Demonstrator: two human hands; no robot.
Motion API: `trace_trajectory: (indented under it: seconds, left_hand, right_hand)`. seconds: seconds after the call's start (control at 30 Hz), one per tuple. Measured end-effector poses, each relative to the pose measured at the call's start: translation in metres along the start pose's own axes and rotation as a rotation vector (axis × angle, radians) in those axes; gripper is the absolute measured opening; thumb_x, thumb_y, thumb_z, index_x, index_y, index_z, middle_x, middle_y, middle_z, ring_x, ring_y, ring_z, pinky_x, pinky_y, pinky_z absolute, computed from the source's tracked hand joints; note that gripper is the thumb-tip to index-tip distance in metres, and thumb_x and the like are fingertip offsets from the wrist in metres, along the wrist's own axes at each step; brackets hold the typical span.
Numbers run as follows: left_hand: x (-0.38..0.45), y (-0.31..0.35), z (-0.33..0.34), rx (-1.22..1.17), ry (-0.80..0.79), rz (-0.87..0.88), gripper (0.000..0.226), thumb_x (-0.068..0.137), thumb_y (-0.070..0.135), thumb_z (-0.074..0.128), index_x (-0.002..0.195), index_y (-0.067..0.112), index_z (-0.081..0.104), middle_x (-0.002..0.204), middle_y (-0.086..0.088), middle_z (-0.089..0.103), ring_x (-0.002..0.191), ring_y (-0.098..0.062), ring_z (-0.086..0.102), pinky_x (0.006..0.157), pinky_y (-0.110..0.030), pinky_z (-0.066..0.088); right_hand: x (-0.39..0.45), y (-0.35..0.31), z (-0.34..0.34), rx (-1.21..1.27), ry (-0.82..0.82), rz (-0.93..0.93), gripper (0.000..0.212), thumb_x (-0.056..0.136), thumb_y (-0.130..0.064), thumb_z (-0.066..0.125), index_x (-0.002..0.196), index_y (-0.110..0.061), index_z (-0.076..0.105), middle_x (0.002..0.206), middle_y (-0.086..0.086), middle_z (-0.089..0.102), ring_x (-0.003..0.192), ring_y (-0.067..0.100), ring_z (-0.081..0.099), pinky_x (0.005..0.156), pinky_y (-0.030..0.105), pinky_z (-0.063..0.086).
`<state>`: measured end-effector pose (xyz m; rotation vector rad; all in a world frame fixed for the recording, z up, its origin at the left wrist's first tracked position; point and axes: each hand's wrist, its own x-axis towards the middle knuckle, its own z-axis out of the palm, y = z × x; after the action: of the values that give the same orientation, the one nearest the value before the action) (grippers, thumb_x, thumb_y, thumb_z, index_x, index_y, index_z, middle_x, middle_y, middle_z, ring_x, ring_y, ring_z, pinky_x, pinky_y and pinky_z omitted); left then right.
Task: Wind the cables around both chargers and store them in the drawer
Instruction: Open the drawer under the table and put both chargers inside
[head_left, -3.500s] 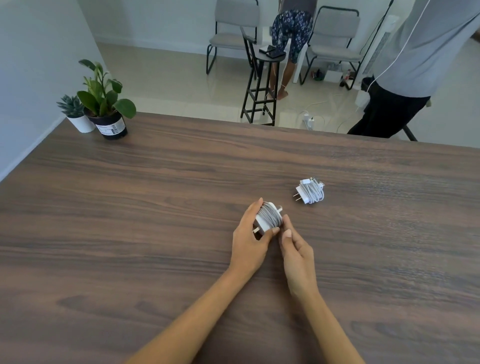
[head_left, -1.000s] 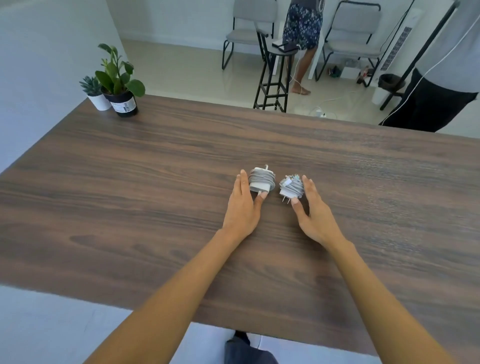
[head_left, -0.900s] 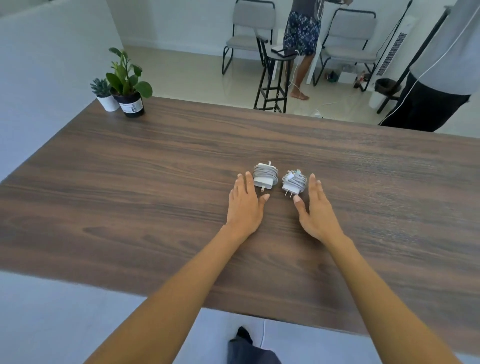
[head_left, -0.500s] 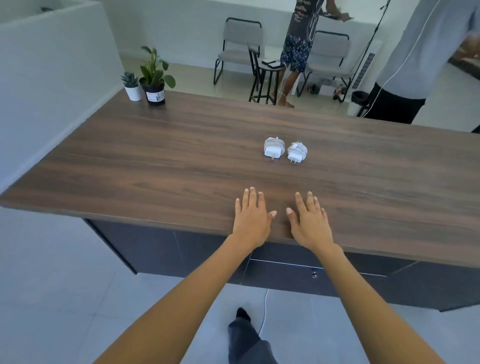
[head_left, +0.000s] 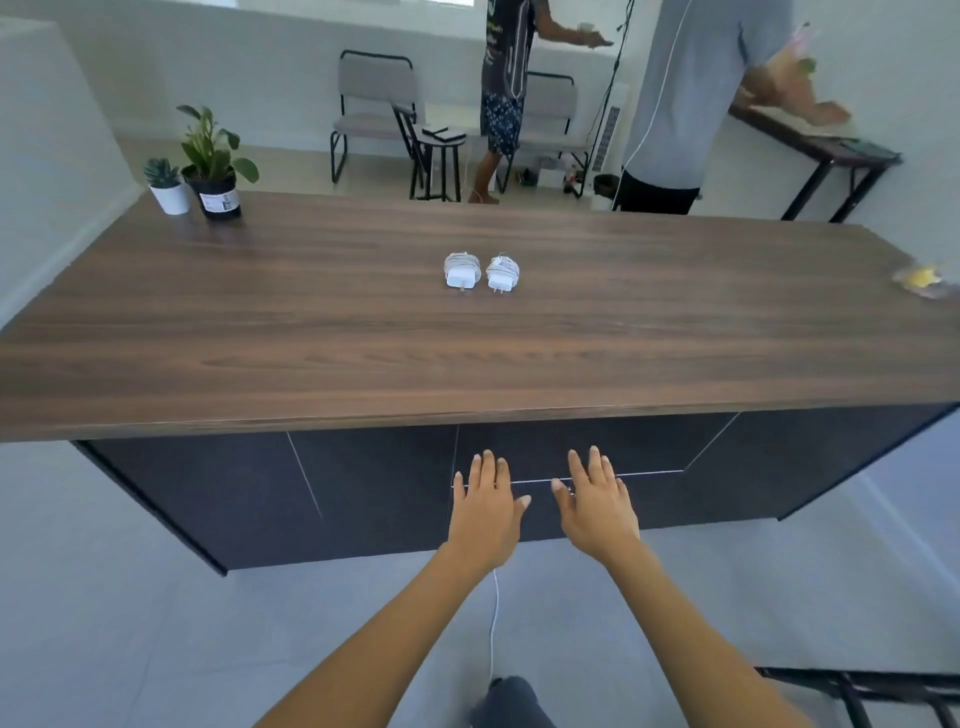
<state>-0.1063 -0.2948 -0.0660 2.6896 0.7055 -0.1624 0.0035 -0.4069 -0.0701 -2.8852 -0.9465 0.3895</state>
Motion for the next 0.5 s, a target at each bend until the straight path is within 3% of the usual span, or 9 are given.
trace_trajectory:
  seconds: [0.37,0.5]
  left_hand:
    - [0.050,-0.013,0.119,0.184,-0.190,-0.033,0.061,0.102,0.037,0.022,0.149,0.006,-0.002,0.157,-0.015,-0.009,0.145,-0.029,-0.008,0.118,-0.044,0.001]
    - [0.087,-0.023,0.179,0.242,-0.196,-0.025,0.062,0.102,0.038,0.022,0.148,0.004,-0.002,0.157,-0.015,-0.011,0.145,-0.027,-0.008,0.117,-0.045,0.001]
  right_hand:
    - [0.054,0.083,0.097,0.031,-0.252,0.089,0.059,0.101,-0.043,0.020,0.150,-0.019,-0.002,0.159,0.009,-0.006,0.146,0.026,-0.002,0.117,0.039,0.008]
    - [0.093,0.114,0.151,0.024,-0.256,0.102,0.060,0.101,-0.043,0.020,0.150,-0.017,-0.002,0.159,0.009,-0.006,0.146,0.025,-0.002,0.118,0.038,0.010]
